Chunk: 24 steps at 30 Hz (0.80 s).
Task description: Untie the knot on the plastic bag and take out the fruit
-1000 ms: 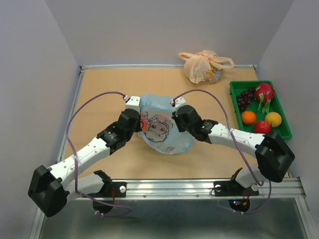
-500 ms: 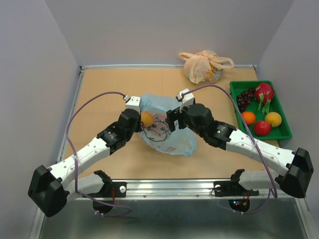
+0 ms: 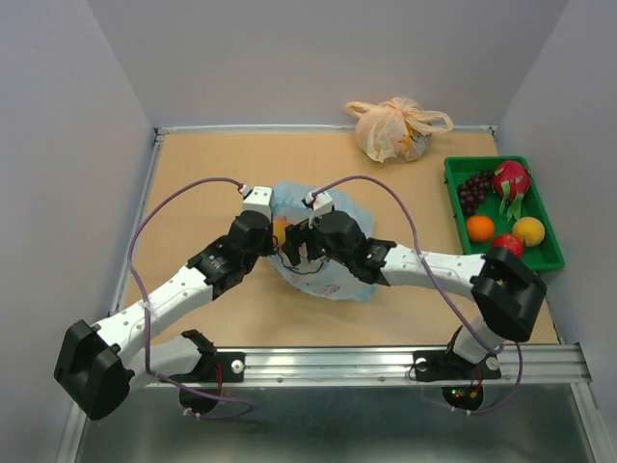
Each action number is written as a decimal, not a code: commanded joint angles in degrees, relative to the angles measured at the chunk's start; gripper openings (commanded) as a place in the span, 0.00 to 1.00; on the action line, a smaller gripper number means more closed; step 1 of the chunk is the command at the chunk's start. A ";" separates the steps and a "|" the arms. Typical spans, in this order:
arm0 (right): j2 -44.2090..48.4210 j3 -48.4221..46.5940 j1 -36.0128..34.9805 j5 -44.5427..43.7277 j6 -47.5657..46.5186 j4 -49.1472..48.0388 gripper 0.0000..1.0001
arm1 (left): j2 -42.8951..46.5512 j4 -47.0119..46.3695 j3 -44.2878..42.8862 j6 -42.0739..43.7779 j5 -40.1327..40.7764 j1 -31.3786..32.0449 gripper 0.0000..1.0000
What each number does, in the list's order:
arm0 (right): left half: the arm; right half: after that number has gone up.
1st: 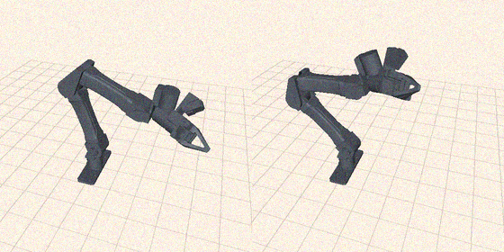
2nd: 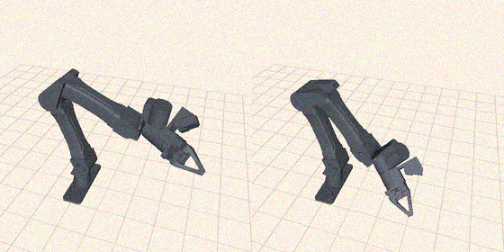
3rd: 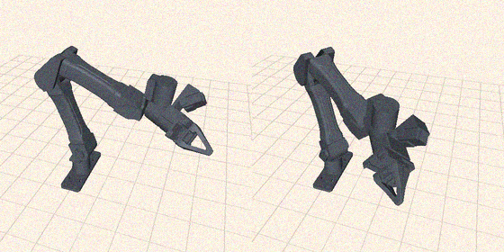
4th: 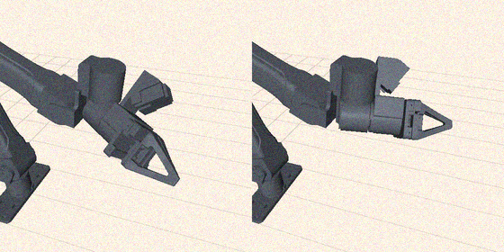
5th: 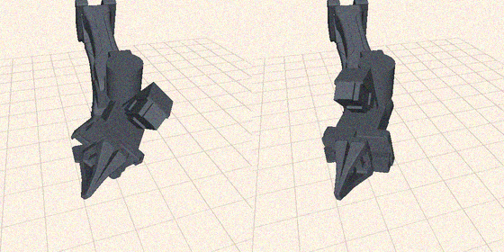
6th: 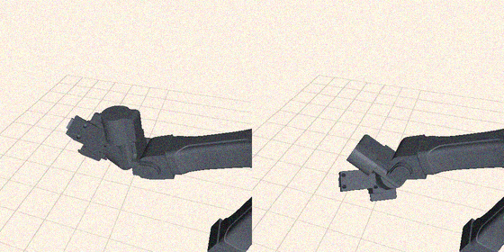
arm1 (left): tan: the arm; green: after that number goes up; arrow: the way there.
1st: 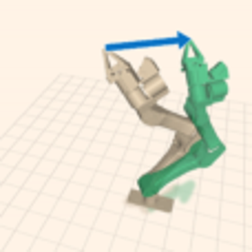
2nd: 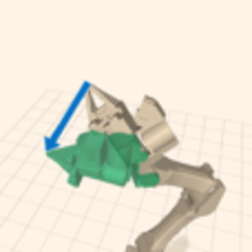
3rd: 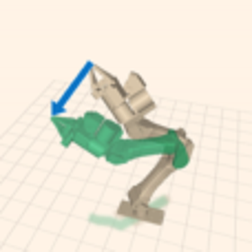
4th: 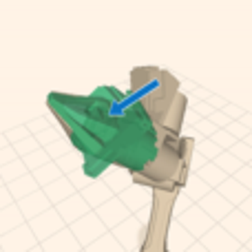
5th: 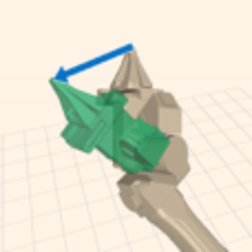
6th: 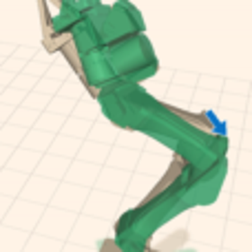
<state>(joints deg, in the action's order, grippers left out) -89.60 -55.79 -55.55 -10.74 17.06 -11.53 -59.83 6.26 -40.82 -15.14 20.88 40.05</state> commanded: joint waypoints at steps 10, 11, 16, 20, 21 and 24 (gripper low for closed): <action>-17.52 -1.69 0.88 -13.34 12.99 -28.71 1.00 | 1.56 -1.52 -0.40 -0.24 -1.11 0.03 0.00; -18.67 -2.47 0.88 -13.17 13.26 -29.16 1.00 | 1.47 -1.60 -0.40 -0.33 -1.20 0.03 0.00; -25.78 -6.78 0.88 -12.82 14.93 -31.09 1.00 | 1.30 -1.78 -0.40 -0.16 -1.46 0.03 0.00; -27.99 -6.88 0.97 -10.89 15.02 -34.52 0.88 | 1.03 -1.78 -0.49 0.02 -1.28 0.11 0.00; -28.08 -6.44 0.88 -10.53 14.76 -35.57 0.84 | 0.95 -1.78 -0.49 0.02 -1.20 0.11 0.00; -27.30 -4.24 0.97 -9.47 13.27 -39.18 0.62 | 0.77 -1.69 -0.58 0.02 -0.41 0.03 0.00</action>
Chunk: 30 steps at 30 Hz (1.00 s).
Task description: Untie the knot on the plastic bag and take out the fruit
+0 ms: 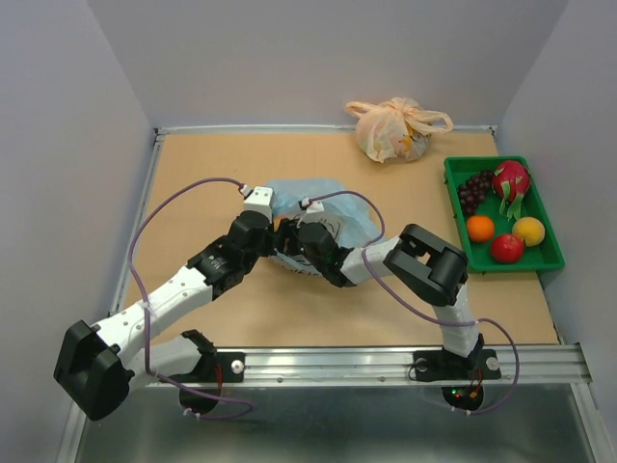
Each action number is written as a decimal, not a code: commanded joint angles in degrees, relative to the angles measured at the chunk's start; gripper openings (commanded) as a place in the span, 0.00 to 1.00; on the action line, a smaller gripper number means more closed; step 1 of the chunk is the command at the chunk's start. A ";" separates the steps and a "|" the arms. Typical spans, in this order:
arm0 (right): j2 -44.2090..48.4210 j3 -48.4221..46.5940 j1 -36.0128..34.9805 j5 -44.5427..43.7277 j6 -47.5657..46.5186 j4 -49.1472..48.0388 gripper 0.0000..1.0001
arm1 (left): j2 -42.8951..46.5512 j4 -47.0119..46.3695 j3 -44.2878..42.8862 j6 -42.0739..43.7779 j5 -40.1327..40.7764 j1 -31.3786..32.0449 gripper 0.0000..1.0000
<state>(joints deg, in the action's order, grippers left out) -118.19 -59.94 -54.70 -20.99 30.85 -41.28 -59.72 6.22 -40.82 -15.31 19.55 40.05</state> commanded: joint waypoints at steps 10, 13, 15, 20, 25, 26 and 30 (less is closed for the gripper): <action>13.40 12.47 0.03 5.25 -5.01 -10.75 0.04 | 1.27 -0.86 -0.93 -0.95 6.02 -1.47 0.00; 18.42 17.92 0.03 8.68 -6.41 -9.97 0.02 | 1.98 -0.94 -0.84 -1.47 6.99 -2.96 0.00; 24.13 20.38 0.12 12.80 -7.99 -8.57 0.01 | 2.24 -1.12 -0.67 -1.39 7.17 -3.92 0.00; 38.43 19.52 0.12 13.45 -13.97 4.25 0.01 | 1.98 -1.21 -0.93 -1.48 6.90 -5.25 0.00; 49.53 17.14 1.87 2.03 -20.91 15.42 0.01 | 2.86 -0.86 -0.58 -1.56 7.17 -5.51 0.00; 50.85 16.01 2.48 -3.30 -23.36 17.00 0.01 | 2.95 -0.86 -0.58 -1.65 7.34 -5.51 0.00; 54.64 14.94 9.68 -17.80 -26.19 22.73 0.01 | 3.74 -0.77 -0.49 -1.65 7.17 -5.60 0.00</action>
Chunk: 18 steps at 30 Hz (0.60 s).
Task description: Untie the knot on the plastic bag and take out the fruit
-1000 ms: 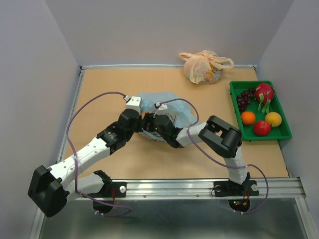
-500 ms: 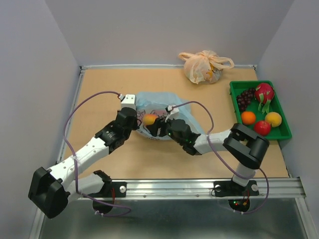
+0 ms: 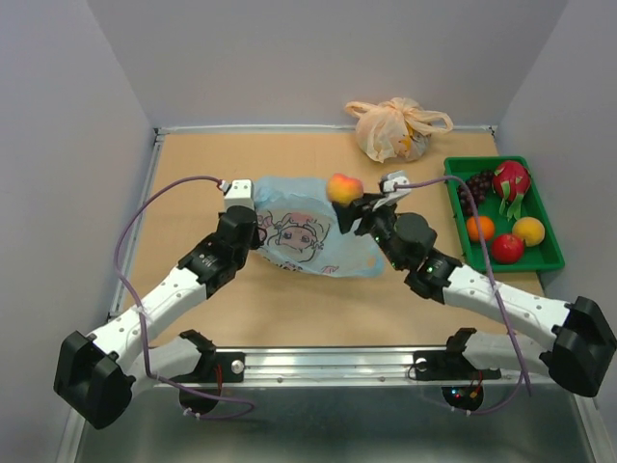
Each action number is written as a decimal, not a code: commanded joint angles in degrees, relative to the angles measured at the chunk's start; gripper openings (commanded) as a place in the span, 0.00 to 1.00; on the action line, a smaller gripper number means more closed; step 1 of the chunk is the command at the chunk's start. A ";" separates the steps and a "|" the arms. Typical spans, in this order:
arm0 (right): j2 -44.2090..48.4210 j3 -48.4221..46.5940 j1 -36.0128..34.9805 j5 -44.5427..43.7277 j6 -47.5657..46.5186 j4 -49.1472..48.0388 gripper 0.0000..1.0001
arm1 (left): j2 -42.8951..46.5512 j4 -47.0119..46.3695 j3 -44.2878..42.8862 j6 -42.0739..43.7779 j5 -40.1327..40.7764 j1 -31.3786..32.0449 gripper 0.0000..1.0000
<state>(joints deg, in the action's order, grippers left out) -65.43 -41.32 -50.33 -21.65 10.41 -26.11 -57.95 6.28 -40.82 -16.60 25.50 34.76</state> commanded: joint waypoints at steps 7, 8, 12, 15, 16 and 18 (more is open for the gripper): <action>3.83 -0.87 31.73 -23.89 -0.76 9.32 0.01 | 3.90 -0.75 -0.40 -0.36 0.08 -0.31 0.00; 3.82 -0.95 34.56 -23.01 0.12 9.58 0.02 | 4.07 -0.92 -0.32 -0.36 -0.18 -0.31 0.00; -3.11 -1.31 47.84 -18.18 7.15 10.11 0.04 | 5.13 -1.10 -0.14 -0.19 -0.71 -0.31 0.00; -9.42 -2.27 56.29 -13.60 13.22 10.38 0.05 | 6.09 -1.01 -0.14 -0.01 -0.62 -0.40 0.00; -10.93 -2.80 57.35 -13.59 13.84 10.38 0.06 | 6.36 -1.01 -0.23 -0.01 -0.62 -0.40 0.00; -13.92 -4.64 59.81 -14.73 15.33 11.25 0.10 | 6.89 -1.10 -0.05 -0.01 -0.80 -0.57 0.00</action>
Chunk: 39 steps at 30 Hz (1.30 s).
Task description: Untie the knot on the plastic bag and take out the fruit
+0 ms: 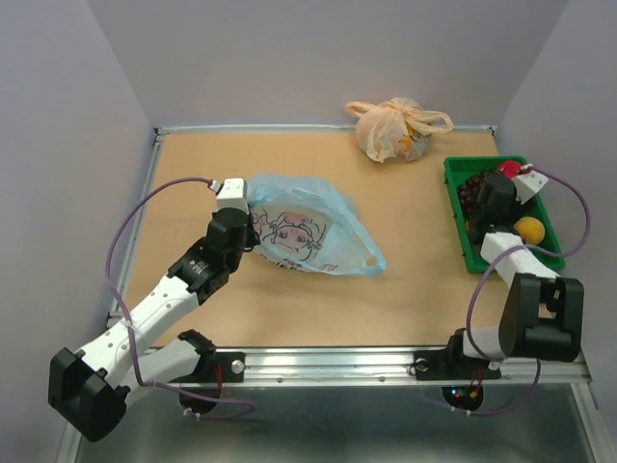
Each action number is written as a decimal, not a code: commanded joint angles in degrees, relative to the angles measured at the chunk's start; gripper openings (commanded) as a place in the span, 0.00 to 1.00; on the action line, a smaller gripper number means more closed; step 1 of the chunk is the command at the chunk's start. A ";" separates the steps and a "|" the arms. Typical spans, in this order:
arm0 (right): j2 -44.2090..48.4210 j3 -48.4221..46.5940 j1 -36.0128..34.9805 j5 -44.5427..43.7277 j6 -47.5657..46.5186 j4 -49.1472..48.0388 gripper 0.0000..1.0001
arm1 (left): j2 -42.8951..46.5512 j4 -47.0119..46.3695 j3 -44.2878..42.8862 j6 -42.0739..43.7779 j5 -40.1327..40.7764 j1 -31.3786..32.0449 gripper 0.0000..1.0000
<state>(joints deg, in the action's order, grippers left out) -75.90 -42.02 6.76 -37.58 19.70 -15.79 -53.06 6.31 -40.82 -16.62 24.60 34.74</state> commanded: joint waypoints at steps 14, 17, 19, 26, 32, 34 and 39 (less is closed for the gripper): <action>1.61 -10.45 4.40 0.75 5.00 9.63 1.00 | 4.10 -2.61 0.39 -0.60 -4.74 -4.24 0.00; 12.48 -11.50 4.40 7.05 5.17 13.76 1.00 | 4.10 -2.61 0.39 -0.43 -4.65 -4.51 0.00; 17.58 -11.86 4.40 10.93 5.35 17.09 1.00 | 4.45 -2.44 0.39 -0.43 -4.21 -4.68 0.00; 40.96 -11.07 4.40 25.62 7.27 23.26 1.00 | 6.39 -1.74 0.65 -0.52 0.80 -5.12 0.00; 57.76 -5.89 0.89 32.05 6.14 27.48 1.00 | 8.32 -0.59 0.83 -2.36 1.94 -5.21 0.17; 60.68 -5.18 -1.39 30.82 5.26 29.05 1.00 | 10.85 -0.07 1.27 -2.97 2.90 -5.12 0.27; 69.29 -5.09 -5.00 28.71 0.08 32.75 1.00 | 19.46 5.20 0.83 -4.82 4.05 -5.12 0.71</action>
<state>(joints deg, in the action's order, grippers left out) -10.22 -48.07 3.62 -8.93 24.01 12.14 -39.51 9.54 -39.72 -19.88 26.11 29.87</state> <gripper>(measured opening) 0.998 0.645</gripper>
